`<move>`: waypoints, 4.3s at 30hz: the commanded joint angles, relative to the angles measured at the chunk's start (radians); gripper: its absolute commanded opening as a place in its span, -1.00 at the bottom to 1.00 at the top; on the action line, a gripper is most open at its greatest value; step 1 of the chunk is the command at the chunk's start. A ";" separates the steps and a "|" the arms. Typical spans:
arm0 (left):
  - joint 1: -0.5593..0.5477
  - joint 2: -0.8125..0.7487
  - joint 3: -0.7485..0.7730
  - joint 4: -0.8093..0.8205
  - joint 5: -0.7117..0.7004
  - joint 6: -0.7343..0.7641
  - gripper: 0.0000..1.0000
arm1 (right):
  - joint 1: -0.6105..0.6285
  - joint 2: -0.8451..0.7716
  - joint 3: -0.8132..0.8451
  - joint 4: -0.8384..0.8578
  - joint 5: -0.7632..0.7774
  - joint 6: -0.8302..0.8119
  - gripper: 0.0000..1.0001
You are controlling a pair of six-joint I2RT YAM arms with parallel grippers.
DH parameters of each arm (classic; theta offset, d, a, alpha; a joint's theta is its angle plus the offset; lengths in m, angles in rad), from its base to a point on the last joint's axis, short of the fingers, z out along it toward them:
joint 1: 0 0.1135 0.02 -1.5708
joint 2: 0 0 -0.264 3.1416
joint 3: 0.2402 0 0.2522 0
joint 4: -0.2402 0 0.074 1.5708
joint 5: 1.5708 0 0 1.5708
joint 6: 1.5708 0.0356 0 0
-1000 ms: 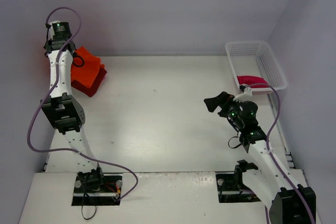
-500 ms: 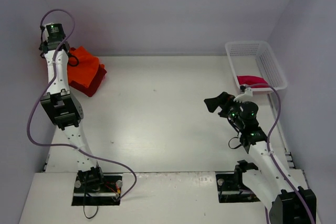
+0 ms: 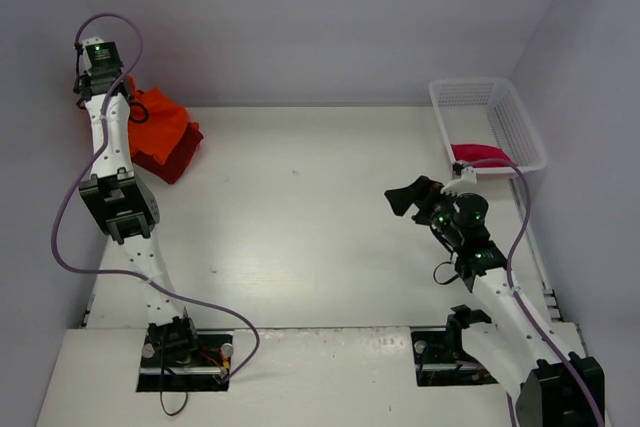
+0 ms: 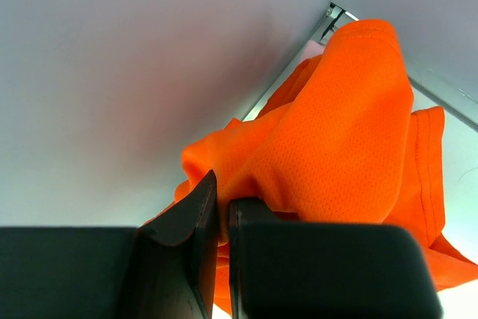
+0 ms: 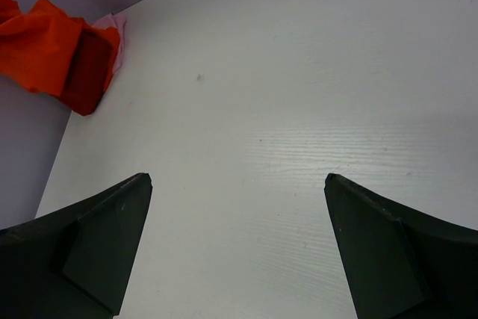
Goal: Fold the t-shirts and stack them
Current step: Put the neatly folded tshirt into the corner of the board with the left arm
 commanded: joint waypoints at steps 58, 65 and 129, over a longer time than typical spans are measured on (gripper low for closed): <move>-0.368 -0.370 -0.245 0.031 -0.018 -0.133 0.45 | 0.100 -0.013 0.154 -0.056 0.157 -0.049 0.96; -0.491 -0.551 -0.563 0.140 0.106 -0.215 0.45 | 0.097 0.068 0.327 -0.138 0.223 -0.106 0.99; -0.857 -0.974 -1.319 0.292 0.518 -0.439 0.44 | -0.091 0.778 0.936 -0.606 0.599 -0.226 1.00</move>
